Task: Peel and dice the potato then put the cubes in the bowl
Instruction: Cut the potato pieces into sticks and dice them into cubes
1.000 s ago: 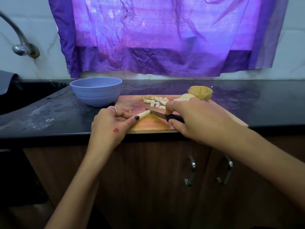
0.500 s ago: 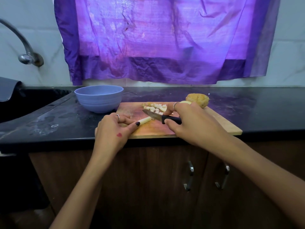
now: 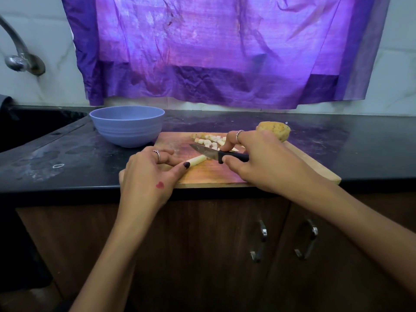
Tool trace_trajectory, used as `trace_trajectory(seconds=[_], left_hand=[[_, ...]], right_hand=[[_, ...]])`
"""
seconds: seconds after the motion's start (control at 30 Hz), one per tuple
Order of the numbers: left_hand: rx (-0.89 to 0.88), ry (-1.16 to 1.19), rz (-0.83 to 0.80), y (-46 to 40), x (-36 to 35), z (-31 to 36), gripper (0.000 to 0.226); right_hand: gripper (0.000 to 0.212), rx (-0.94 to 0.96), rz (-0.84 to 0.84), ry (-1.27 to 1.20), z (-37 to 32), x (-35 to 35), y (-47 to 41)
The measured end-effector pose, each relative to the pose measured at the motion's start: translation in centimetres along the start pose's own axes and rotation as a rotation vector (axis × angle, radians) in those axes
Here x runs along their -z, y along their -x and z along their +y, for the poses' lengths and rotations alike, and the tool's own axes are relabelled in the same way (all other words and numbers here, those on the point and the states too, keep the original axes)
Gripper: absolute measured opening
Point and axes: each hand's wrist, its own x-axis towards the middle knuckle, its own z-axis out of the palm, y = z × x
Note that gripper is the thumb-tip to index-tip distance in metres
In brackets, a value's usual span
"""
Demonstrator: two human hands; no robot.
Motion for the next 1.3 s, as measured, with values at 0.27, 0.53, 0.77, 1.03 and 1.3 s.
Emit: trace_trajectory(seconds=[0.27, 0.53, 0.77, 1.03, 1.3], left_hand=[[0.014, -0.050, 0.015, 0.0, -0.1, 0.1, 0.019], [0.003, -0.090, 0.046, 0.1, -0.4, 0.1, 0.015], [0.002, -0.095, 0.066, 0.2, -0.6, 0.1, 0.014], [-0.017, -0.104, 0.037, 0.3, -0.4, 0.2, 0.013], [-0.012, -0.144, 0.013, 0.0, -0.5, -0.1, 0.011]], right_hand=[[0.011, 0.016, -0.044, -0.031, -0.3, -0.7, -0.3], [0.021, 0.040, -0.084, 0.075, 0.2, 0.2, 0.8], [0.027, -0.023, 0.113, 0.101, 0.4, 0.3, 1.9], [0.023, 0.008, 0.046, 0.017, -0.3, 0.1, 1.2], [0.022, 0.028, 0.015, 0.049, -0.5, 0.4, 0.3]])
